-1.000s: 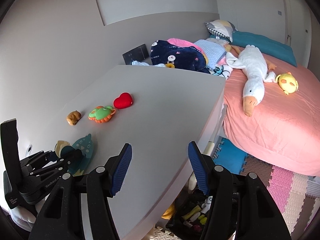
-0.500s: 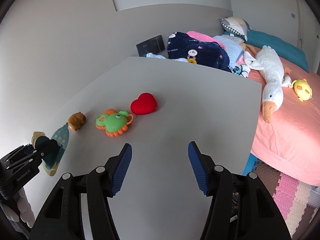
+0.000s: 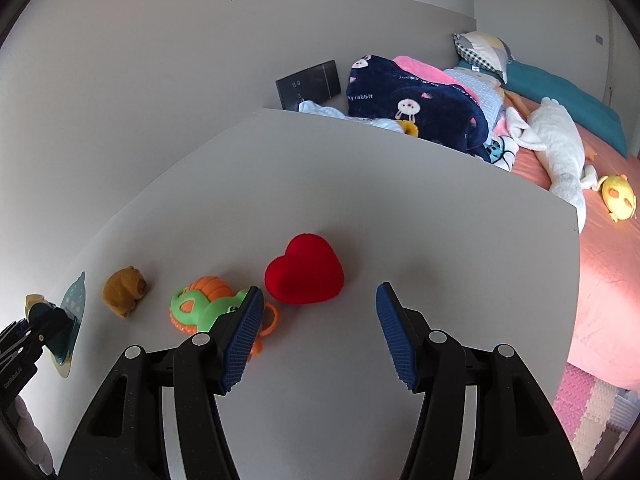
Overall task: Collect trash
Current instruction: 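Grasp the teal cup holder with the left gripper while the right gripper grasps the red heart, then carry the teal cup holder and red heart toward the black bin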
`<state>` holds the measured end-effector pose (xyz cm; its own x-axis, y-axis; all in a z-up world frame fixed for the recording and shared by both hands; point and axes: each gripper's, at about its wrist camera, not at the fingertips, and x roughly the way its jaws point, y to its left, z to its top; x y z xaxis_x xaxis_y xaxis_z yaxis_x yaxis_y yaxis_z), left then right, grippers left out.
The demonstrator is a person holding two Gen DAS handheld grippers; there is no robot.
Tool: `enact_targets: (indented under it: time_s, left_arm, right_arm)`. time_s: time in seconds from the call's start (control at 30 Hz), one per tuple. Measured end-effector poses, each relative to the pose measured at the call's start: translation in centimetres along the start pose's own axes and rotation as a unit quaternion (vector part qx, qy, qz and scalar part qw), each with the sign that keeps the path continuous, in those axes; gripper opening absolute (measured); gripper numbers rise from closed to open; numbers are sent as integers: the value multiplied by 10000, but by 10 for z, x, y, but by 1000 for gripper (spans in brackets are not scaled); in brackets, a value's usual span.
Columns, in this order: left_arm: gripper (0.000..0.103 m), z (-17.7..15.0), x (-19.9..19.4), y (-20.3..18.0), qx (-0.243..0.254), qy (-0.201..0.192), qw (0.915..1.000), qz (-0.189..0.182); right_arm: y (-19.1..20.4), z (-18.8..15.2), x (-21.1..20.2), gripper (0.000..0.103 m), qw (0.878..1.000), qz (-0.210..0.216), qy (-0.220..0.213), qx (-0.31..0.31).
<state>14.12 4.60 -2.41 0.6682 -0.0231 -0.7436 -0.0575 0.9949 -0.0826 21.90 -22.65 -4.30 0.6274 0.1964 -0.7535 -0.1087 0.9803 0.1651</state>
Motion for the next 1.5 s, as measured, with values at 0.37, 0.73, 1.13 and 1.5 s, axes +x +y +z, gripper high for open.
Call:
enact_targets:
  time_s: [0.37, 0.73, 1.13, 1.5]
  left_arm:
    - [36, -2, 5, 11, -271, 36, 9995, 157]
    - [36, 1, 10, 10, -326, 44, 9991, 253]
    - [36, -2, 9, 0, -252, 68, 9991, 326]
    - [36, -5, -14, -34, 9, -31, 9999, 144]
  right_arm:
    - [5, 9, 20, 59, 9998, -106, 138, -92]
    - [6, 6, 14, 48, 9997, -85, 160, -176]
    - [-7, -3, -16, 48, 9999, -8, 94, -141]
    - [-12, -21, -57, 48, 9997, 106, -5, -237]
